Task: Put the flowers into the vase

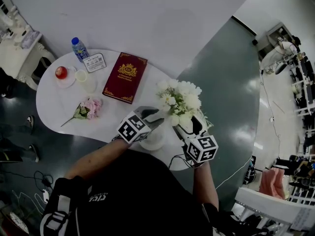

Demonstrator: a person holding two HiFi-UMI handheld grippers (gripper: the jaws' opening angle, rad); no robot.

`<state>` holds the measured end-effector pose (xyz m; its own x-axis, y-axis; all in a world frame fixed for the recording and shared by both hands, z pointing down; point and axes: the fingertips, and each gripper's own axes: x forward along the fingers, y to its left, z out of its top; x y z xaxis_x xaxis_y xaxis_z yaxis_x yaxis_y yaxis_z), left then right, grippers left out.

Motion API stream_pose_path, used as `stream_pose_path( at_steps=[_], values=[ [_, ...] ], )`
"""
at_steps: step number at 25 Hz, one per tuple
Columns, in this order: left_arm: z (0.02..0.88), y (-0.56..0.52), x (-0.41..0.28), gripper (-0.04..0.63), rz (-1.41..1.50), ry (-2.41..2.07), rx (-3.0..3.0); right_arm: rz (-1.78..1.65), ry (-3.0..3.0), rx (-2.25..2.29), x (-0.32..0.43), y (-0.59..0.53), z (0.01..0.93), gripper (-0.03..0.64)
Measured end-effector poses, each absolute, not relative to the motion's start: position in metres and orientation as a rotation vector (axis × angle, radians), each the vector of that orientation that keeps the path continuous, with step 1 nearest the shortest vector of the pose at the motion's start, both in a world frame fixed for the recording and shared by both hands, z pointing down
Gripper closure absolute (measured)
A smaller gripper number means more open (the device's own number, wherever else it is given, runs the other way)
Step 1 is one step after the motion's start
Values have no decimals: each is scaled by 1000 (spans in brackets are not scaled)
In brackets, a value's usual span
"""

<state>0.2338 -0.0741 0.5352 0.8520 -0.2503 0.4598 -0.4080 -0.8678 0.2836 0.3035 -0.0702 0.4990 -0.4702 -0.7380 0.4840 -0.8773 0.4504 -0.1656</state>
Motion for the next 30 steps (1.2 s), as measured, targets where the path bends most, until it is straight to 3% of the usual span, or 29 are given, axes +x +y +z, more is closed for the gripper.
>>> stream_pose_path(
  at_steps=[6,12,16,30],
  values=[
    [526,-78,227,434,573,-530,2668,482,-2376,1439,322,-70,477,261],
    [507,-77,213,479,530,-593,2687,403,-2421,1436,330,-55,458,272],
    [488,-63,205,537,463,-618,2688,328,-2463,1446,332,-41,444,391],
    [416,-11,154,583,212,-823,2751,259,-2634,1513,305,5,391,539]
  ],
)
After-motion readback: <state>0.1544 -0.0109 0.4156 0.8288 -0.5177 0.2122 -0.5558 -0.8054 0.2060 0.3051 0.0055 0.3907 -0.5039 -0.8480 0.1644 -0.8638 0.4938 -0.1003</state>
